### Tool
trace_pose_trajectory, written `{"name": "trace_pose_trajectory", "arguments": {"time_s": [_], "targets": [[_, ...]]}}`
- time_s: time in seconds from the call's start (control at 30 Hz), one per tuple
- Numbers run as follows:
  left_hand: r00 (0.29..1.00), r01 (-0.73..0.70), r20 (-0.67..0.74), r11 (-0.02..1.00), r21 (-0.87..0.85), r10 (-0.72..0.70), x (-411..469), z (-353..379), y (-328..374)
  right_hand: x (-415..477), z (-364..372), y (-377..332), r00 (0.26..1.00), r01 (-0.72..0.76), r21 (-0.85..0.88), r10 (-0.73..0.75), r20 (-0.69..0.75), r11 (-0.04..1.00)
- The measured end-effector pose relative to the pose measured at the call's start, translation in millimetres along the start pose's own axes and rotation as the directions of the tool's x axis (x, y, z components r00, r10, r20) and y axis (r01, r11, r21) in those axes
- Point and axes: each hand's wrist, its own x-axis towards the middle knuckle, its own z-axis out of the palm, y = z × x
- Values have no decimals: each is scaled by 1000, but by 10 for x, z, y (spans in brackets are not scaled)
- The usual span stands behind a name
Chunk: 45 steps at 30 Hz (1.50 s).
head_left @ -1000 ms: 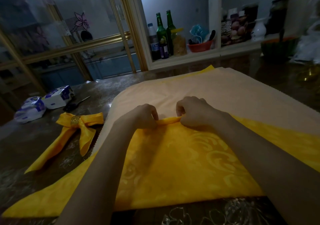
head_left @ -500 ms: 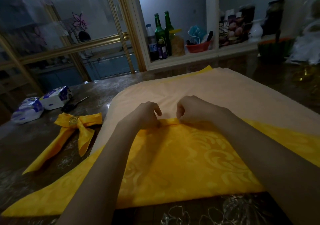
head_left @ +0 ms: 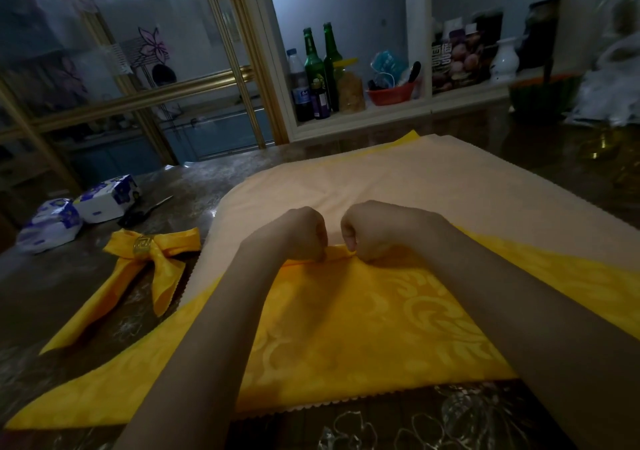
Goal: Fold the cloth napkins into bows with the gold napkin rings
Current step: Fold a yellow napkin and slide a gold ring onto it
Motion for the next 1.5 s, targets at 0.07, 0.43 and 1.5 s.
{"name": "trace_pose_trajectory", "arguments": {"time_s": [0.07, 0.43, 1.5], "targets": [[1000, 12, -5, 1000, 24, -12, 23, 38, 2, 13, -41, 1, 998, -19, -3, 19, 65, 1000], [997, 39, -58, 996, -75, -43, -145, 87, -95, -28, 73, 148, 991, -48, 236, 76, -109, 970], [973, 32, -226, 996, -81, -49, -670, 359, -88, -722, 334, 204, 911, 100, 33, -78, -406, 994]]}}
